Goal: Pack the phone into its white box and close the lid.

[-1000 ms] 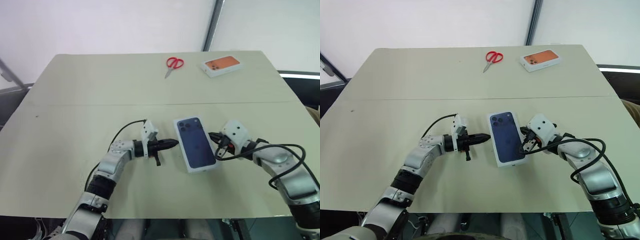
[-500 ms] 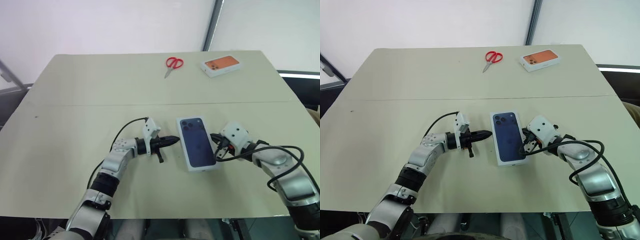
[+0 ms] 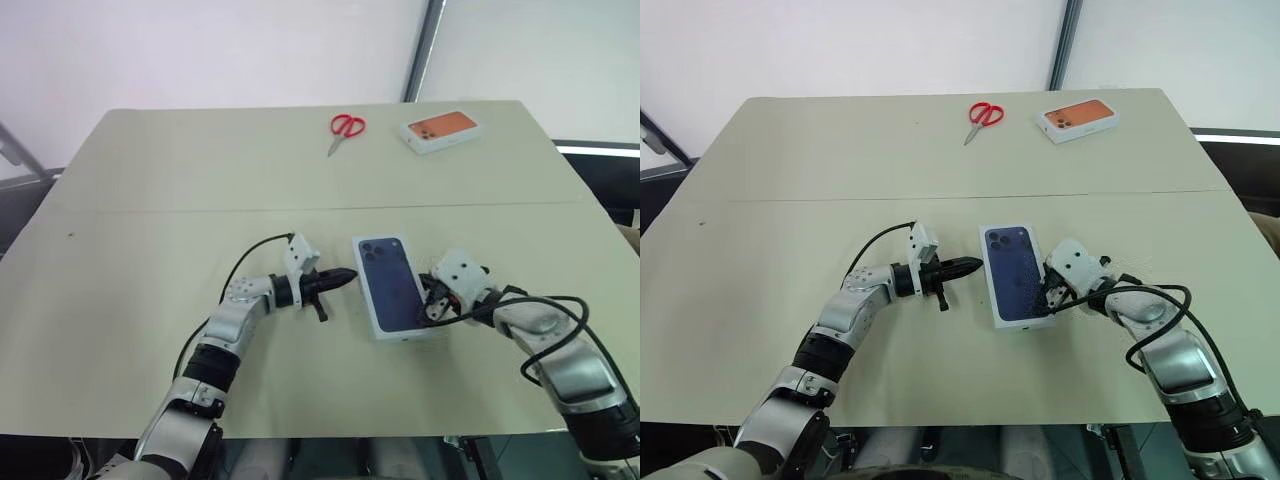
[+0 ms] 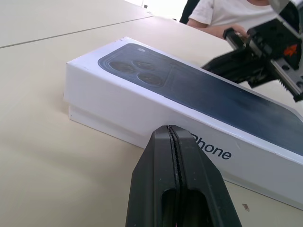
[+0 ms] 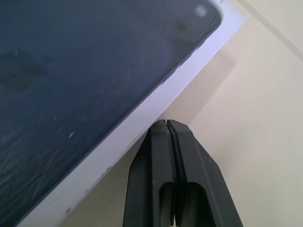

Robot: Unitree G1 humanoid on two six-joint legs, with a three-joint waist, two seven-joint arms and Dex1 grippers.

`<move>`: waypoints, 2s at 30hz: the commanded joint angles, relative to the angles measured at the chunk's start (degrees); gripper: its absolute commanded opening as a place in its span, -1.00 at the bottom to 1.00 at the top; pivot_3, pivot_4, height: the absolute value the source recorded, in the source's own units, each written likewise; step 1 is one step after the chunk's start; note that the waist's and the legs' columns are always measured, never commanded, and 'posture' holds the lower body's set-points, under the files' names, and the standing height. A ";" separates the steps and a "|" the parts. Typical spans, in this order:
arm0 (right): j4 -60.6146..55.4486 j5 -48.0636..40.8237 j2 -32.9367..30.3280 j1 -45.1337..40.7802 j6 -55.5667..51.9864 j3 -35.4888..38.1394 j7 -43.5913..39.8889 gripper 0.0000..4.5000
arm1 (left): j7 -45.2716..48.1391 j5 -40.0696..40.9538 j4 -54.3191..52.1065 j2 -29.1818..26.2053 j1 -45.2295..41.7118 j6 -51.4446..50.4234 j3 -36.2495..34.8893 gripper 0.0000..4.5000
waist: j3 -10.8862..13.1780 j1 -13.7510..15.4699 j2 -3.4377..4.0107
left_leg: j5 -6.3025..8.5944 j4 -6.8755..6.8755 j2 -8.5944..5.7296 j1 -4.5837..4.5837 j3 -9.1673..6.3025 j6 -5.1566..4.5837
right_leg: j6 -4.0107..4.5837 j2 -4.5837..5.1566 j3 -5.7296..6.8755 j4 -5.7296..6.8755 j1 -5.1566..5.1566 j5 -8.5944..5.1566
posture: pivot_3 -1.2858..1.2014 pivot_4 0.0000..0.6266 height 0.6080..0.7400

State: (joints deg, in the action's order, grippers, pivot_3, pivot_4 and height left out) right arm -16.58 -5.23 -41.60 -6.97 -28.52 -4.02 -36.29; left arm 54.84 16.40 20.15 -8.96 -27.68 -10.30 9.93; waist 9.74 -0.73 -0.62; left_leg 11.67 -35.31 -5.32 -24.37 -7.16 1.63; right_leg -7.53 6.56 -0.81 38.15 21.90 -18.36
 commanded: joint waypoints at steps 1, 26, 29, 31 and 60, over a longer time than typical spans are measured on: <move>-0.37 0.89 -1.22 -0.51 0.19 1.04 -0.59 -0.98 | -0.56 0.74 -2.25 -0.34 -0.56 1.24 -1.75 -1.00 | 0.00 0.03 0.00 | 0.00 0.00 0.00 0.00 0.00 0.00 | 0.00 0.00 0.00 0.00 0.00 0.00 | 0.03 -0.52 1.00; -7.07 -8.52 -1.86 4.82 -6.71 -0.35 -9.56 -0.98 | 9.65 -3.79 -0.51 -1.56 -3.41 -2.52 8.68 -1.00 | -0.23 -0.05 -0.10 | 0.03 0.09 0.01 0.55 -0.08 -0.02 | -0.06 -0.04 0.06 -0.18 -0.60 0.00 | 0.03 -0.52 1.00; -10.74 -11.48 -6.07 9.07 -7.44 1.51 -13.57 -0.98 | 14.17 -0.17 -7.17 -3.96 -1.11 -10.10 10.32 -1.00 | -0.27 0.09 -0.12 | 0.10 0.16 0.01 0.88 -0.07 -0.11 | -0.09 -0.04 0.05 -0.29 -0.99 -0.04 | 0.03 -0.52 1.00; -10.68 -14.17 -6.45 8.59 -8.54 4.77 -13.71 -0.98 | 11.73 2.56 -7.63 -2.36 -1.97 -14.89 7.85 -1.00 | -0.31 0.35 -0.21 | 0.15 0.13 0.04 1.04 -0.14 -0.16 | -0.09 -0.05 0.14 -0.44 -1.27 -0.05 | 0.03 -0.52 1.00; 2.40 -18.20 -10.13 9.77 9.32 21.38 -23.88 0.96 | 8.20 5.48 -18.65 -32.14 13.51 -5.75 -16.67 0.96 | -0.14 0.20 -0.22 | 0.17 0.27 0.02 0.74 -0.23 -0.14 | -0.03 0.23 0.13 -0.61 -0.94 -0.02 | 0.03 -0.52 1.00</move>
State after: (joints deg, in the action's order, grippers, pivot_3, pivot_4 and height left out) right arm -14.09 -22.99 -50.98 2.87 -20.40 14.74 -60.05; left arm 64.51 20.29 3.95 -40.11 -14.51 -15.44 -3.73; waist 9.60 -0.53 -0.84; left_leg 11.84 -35.05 -5.30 -23.63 -7.39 1.49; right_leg -7.56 6.79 -0.69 37.54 20.96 -18.38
